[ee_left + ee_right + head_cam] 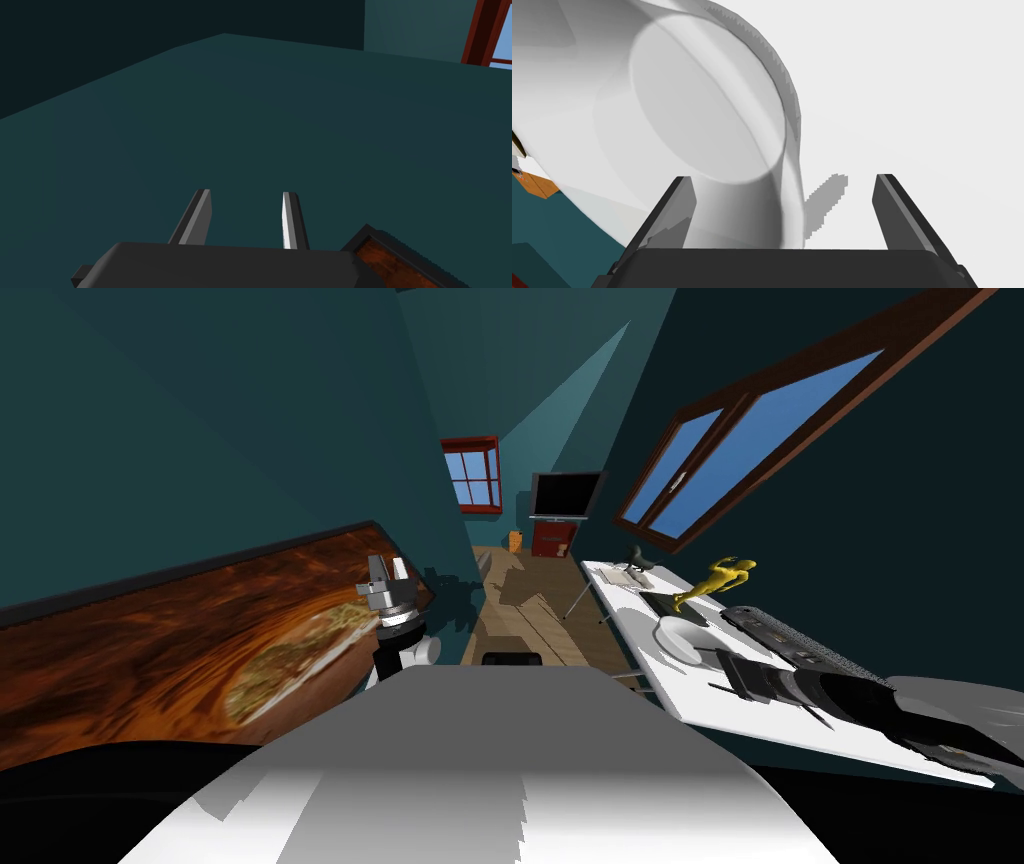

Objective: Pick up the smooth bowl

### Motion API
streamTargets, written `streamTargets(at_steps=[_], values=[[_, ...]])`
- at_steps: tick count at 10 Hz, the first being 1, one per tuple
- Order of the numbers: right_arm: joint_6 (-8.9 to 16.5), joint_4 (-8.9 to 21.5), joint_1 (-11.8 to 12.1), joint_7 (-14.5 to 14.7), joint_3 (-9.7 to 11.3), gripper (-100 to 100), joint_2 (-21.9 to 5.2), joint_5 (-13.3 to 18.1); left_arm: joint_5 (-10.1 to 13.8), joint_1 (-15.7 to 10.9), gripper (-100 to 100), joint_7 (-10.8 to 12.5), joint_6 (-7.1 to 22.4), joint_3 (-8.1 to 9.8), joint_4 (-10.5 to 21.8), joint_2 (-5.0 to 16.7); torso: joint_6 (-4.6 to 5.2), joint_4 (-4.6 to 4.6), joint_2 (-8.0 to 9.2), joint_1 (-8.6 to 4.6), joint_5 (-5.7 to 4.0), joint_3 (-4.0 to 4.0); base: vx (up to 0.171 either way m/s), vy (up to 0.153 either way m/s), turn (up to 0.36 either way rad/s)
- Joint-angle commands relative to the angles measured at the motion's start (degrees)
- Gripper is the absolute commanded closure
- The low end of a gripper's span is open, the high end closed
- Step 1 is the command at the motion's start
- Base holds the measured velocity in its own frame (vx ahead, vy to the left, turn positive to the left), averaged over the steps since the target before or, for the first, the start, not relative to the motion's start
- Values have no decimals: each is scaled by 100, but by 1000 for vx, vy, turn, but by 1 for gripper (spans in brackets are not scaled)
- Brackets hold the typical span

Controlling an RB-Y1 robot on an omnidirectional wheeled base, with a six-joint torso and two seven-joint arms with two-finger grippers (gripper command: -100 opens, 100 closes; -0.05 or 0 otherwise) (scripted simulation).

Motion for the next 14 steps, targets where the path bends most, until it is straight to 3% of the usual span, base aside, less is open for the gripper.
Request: streamTargets(at_steps=[1, 3, 4, 5, 9, 10, 11, 12, 14], values=[[-231, 286, -286, 286, 286, -100, 87, -286, 0, 0, 0, 0, 0, 0, 0, 0, 0, 0, 0, 0, 0, 0, 39, 56, 35], [-231, 696, -382, 565, 601, -100, 87, -453, 0, 0, 0, 0, 0, 0, 0, 0, -1, -1, -4, 7, 2, -2, 26, 35, 13], [-270, 635, -419, 469, 524, -100, 107, -387, 0, 0, 0, 0, 0, 0, 0, 0, 2, 1, 3, -2, 1, 2, 6, 4, -4], [-276, 660, -420, 500, 540, 100, 105, -395, 0, 0, 0, 0, 0, 0, 0, 0, 0, 2, 8, -8, -1, 4, 0, 0, 0], [-282, 654, -417, 489, 542, 100, 112, -393, 0, 0, 0, 0, 0, 0, 0, 0, -1, 6, 13, -5, 6, 9, 0, 0, -1], [-282, 654, -415, 488, 544, 0, 114, -392, 0, 0, 0, 0, 0, 0, 0, 0, -2, 7, 15, -3, 8, 11, 0, 0, 0], [4, 367, -128, 201, 258, 100, -21, -118, 0, 0, 0, 0, 0, 0, 0, 0, -2, 8, 16, 0, 10, 12, -25, -36, -19], [9, 318, -36, 150, 141, 100, -21, -118, 0, 0, 0, 0, 0, 0, 0, 1, 9, 8, 28, -16, 11, 17, -37, -53, -32], [9, 157, 1, 150, 141, 100, -21, -118, 0, -1, 0, 0, 0, 0, 0, 1, 6, 10, 33, -18, 7, 21, -17, -22, -4]])
